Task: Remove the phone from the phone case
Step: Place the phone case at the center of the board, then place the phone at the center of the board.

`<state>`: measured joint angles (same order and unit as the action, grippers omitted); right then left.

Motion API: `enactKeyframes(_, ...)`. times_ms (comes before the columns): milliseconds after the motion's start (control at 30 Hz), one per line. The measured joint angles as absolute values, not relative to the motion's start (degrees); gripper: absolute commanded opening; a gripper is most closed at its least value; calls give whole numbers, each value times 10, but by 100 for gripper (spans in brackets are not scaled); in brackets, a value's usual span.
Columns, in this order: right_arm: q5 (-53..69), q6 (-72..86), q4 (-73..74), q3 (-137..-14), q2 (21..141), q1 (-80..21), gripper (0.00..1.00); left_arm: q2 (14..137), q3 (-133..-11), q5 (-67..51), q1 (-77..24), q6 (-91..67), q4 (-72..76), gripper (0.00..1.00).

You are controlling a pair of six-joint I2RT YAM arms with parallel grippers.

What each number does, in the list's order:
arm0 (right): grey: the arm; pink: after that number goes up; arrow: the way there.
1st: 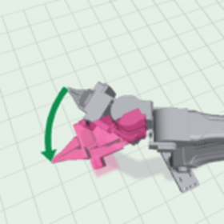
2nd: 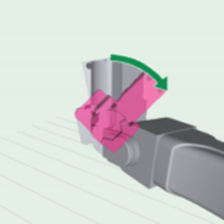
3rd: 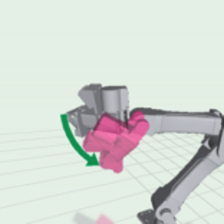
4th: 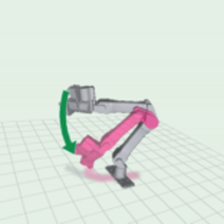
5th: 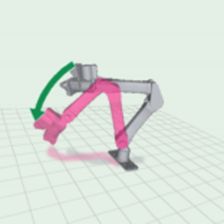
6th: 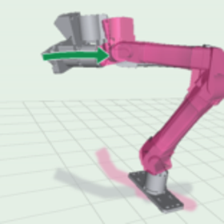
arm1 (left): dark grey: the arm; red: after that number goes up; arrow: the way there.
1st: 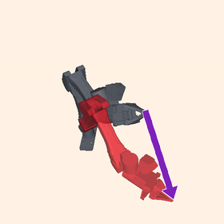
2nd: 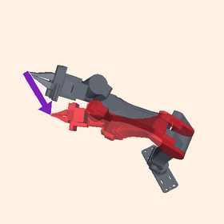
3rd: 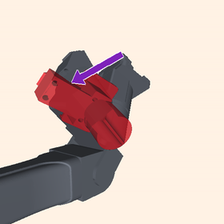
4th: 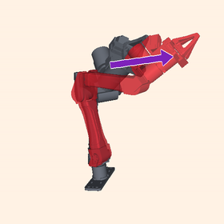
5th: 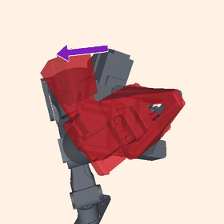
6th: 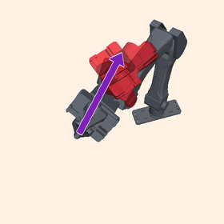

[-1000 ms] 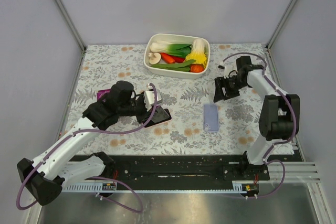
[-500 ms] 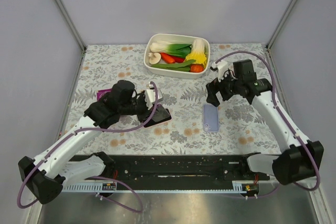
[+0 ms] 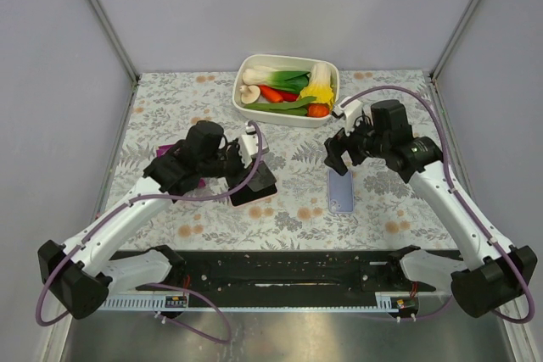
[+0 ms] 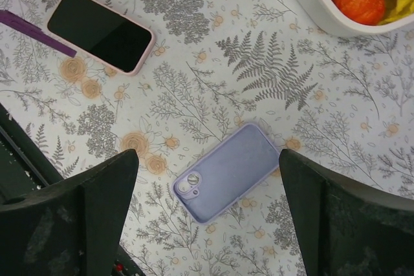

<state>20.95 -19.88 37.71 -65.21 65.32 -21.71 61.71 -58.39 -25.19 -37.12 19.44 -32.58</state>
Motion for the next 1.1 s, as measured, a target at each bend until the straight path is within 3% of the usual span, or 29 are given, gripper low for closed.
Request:
enactKeyframes(433,226,-211,338,-652,657,-267,100,641,-608,-289,-365,184,-308,0)
enactKeyframes(833,342,-208,311,-640,657,-293,99,665,-619,-378,-365,171,-301,0)
enactKeyframes(1100,298,-208,314,-614,641,-296,99,815,-700,-462,-365,185,-317,0)
